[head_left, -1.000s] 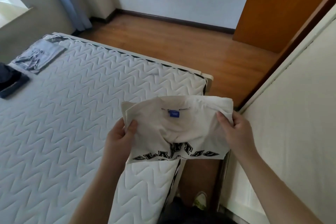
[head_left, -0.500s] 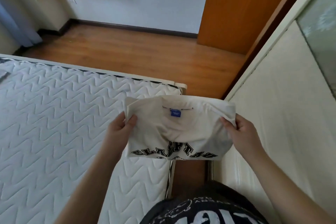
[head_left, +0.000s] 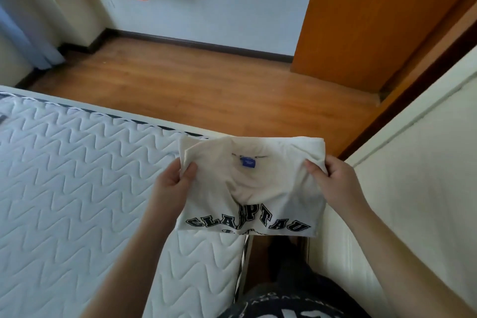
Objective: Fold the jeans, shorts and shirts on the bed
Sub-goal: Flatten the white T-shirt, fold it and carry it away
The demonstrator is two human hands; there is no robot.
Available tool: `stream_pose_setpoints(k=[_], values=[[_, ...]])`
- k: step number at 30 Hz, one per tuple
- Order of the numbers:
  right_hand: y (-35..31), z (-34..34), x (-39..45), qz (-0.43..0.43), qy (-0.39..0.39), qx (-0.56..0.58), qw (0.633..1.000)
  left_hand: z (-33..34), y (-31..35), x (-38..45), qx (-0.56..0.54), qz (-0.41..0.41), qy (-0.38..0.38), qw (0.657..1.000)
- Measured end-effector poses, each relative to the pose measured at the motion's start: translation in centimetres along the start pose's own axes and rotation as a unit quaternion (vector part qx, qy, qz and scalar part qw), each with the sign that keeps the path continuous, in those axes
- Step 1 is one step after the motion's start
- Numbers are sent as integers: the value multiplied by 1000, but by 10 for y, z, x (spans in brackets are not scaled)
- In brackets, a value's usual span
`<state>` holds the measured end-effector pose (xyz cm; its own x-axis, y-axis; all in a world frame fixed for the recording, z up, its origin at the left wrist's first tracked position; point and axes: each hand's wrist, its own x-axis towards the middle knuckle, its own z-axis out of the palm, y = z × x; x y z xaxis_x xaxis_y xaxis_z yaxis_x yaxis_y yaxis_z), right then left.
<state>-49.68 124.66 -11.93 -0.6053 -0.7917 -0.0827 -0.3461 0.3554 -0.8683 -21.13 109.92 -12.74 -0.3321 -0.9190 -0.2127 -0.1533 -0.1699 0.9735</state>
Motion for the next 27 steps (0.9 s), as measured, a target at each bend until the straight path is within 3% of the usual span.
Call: stream_pose_setpoints(k=[10,17,22,27], values=[[-40,48,216,-68,-195,10,978,20,39,87,5,-28,157,987],[-68,74,305,-77,-276,45,957,40,59,112,-132,-52,275,951],[-78,77,329,-87,-280,50,955,43,61,126,-179,-70,303,934],[-77,75,334,-92,-247,21,964,42,54,156,-178,-67,274,943]])
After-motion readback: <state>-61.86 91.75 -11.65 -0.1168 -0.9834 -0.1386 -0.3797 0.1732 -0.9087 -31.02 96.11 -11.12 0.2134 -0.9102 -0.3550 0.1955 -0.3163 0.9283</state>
